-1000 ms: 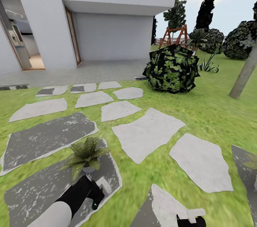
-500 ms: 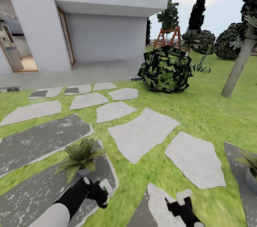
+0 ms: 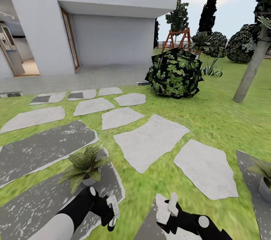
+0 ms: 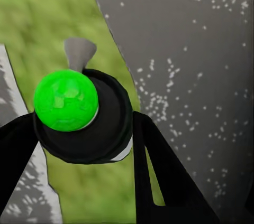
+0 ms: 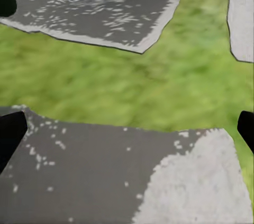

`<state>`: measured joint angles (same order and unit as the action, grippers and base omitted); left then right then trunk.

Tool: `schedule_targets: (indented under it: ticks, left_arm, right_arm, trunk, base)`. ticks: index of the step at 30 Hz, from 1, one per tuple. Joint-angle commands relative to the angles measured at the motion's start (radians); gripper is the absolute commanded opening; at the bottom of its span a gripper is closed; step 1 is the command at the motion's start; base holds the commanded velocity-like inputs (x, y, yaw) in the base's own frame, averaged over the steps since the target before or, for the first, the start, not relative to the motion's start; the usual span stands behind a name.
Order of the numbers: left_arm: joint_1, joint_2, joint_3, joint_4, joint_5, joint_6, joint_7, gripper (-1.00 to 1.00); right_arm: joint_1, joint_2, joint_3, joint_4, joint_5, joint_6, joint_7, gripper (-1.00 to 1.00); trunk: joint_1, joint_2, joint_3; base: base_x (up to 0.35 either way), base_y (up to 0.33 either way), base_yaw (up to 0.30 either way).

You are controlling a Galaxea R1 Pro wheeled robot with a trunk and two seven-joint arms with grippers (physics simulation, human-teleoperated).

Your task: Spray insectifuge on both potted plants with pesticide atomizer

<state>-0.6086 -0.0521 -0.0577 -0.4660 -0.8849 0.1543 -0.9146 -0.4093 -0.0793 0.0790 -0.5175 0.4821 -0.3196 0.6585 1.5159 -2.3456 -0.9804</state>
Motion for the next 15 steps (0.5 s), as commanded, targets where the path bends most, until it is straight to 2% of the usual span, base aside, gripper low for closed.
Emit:
schedule_targets:
  ticks: [1, 2, 5, 6, 9, 10, 12, 15]
  left_arm:
    - [0.001, 0.000, -0.003, -0.002, -0.006, 0.010, -0.006, -1.00]
    - [0.001, 0.000, -0.004, 0.002, -0.024, 0.010, -0.007, -1.00]
    - [0.001, -0.001, -0.005, 0.008, -0.059, 0.010, -0.007, -1.00]
    - [0.001, -0.002, -0.006, 0.008, -0.064, 0.011, -0.007, -1.00]
    - [0.002, -0.007, -0.007, 0.009, -0.070, 0.011, -0.011, -1.00]
    - [0.002, -0.009, -0.019, 0.009, -0.070, 0.012, -0.012, -1.00]
    - [0.003, -0.010, -0.073, 0.009, -0.070, 0.015, -0.011, -1.00]
    - [0.003, -0.012, -0.123, 0.008, -0.069, 0.017, -0.010, -1.00]
  right_arm:
    - [-0.002, 0.002, 0.002, -0.013, 0.018, -0.006, 0.030, 1.00]
    - [-0.005, 0.005, 0.003, -0.032, 0.025, -0.006, 0.077, 1.00]
    - [-0.011, 0.019, 0.004, -0.057, 0.030, -0.006, 0.148, 1.00]
    - [-0.013, 0.025, 0.004, -0.060, 0.031, -0.006, 0.164, -1.00]
    - [-0.014, 0.038, 0.017, -0.072, 0.033, -0.007, 0.203, -1.00]
    - [-0.015, 0.047, 0.028, -0.080, 0.032, -0.006, 0.206, -1.00]
    - [-0.015, 0.063, 0.042, -0.084, 0.032, -0.006, 0.208, -1.00]
    - [-0.016, 0.083, 0.047, -0.090, 0.032, -0.006, 0.208, -1.00]
  trunk:
    - [0.000, 0.000, -0.001]
    - [0.000, 0.000, -0.001]
    - [0.000, 0.000, -0.001]
    - [0.000, 0.000, -0.001]
    - [0.000, 0.000, -0.001]
    - [0.000, 0.000, -0.001]
    - [0.000, 0.000, -0.001]
    - [0.000, 0.000, -0.001]
  base:
    - [0.000, 0.000, 0.000]
    - [0.000, 0.000, 0.000]
    - [0.000, 0.000, 0.000]
    - [0.000, 0.000, 0.000]
    - [0.000, 0.000, 0.000]
    - [0.000, 0.000, 0.000]
    - [0.000, 0.000, 0.000]
    - [0.000, 0.000, 0.000]
